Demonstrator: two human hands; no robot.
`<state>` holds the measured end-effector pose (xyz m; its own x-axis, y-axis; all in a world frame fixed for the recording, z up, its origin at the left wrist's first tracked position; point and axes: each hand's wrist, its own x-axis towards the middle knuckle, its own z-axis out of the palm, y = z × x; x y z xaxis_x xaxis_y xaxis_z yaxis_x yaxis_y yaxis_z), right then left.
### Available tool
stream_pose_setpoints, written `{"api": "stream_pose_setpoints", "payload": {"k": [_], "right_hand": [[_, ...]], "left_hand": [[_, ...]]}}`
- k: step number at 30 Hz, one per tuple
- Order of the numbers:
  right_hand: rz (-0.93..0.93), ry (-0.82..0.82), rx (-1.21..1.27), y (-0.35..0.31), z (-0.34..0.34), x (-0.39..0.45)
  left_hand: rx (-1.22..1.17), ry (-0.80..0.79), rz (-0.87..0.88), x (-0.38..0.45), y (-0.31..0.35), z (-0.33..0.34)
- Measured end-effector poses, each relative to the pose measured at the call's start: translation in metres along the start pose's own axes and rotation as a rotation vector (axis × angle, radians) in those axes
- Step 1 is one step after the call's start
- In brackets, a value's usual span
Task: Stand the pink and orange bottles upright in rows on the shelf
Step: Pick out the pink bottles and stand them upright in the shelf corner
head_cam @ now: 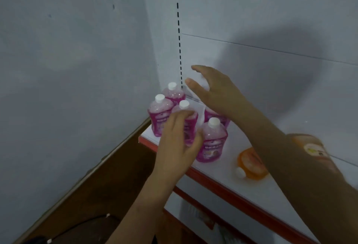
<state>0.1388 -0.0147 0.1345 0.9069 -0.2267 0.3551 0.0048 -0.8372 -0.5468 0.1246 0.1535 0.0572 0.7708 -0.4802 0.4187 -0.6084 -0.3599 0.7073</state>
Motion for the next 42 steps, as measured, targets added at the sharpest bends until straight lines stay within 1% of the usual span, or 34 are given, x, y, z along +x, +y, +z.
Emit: {"api": "stream_pose_setpoints", "payload": {"k": [3, 5, 9, 13, 15, 19, 24, 28, 33, 36, 39, 40, 42], "right_hand": [[0.095, 0.056, -0.029, 0.018, -0.028, -0.029], [0.157, 0.098, -0.059, 0.034, -0.046, -0.05], [0.267, 0.187, -0.085, 0.065, -0.081, -0.104], [0.325, 0.244, -0.094, 0.091, -0.125, -0.162], [0.333, 0.287, -0.116, 0.101, -0.15, -0.19], [0.361, 0.337, -0.15, 0.125, -0.205, -0.263], [0.429, 0.335, -0.212, 0.165, -0.271, -0.37], [0.514, 0.344, -0.252, 0.195, -0.313, -0.438], [0.559, 0.325, -0.307, 0.217, -0.342, -0.496], [0.624, 0.276, -0.33, 0.237, -0.349, -0.524], [0.685, 0.171, -0.356, 0.258, -0.347, -0.553], [0.701, 0.117, -0.365, 0.265, -0.345, -0.562], [0.734, -0.047, -0.384, 0.277, -0.337, -0.58]], "left_hand": [[-0.02, -0.162, 0.105, -0.009, 0.018, 0.028], [-0.021, -0.202, 0.161, -0.015, 0.028, 0.048], [0.004, -0.093, 0.192, -0.025, 0.058, 0.079], [-0.028, -0.065, 0.228, -0.037, 0.093, 0.105], [-0.045, -0.079, 0.251, -0.049, 0.118, 0.126], [-0.048, -0.208, 0.316, -0.096, 0.182, 0.183], [-0.046, -0.421, 0.342, -0.172, 0.259, 0.262], [-0.058, -0.543, 0.423, -0.22, 0.306, 0.308], [-0.053, -0.652, 0.456, -0.256, 0.335, 0.351], [-0.022, -0.722, 0.471, -0.265, 0.339, 0.372], [-0.007, -0.818, 0.474, -0.267, 0.335, 0.391], [0.002, -0.851, 0.475, -0.267, 0.331, 0.396], [0.023, -0.907, 0.461, -0.267, 0.325, 0.404]]}}
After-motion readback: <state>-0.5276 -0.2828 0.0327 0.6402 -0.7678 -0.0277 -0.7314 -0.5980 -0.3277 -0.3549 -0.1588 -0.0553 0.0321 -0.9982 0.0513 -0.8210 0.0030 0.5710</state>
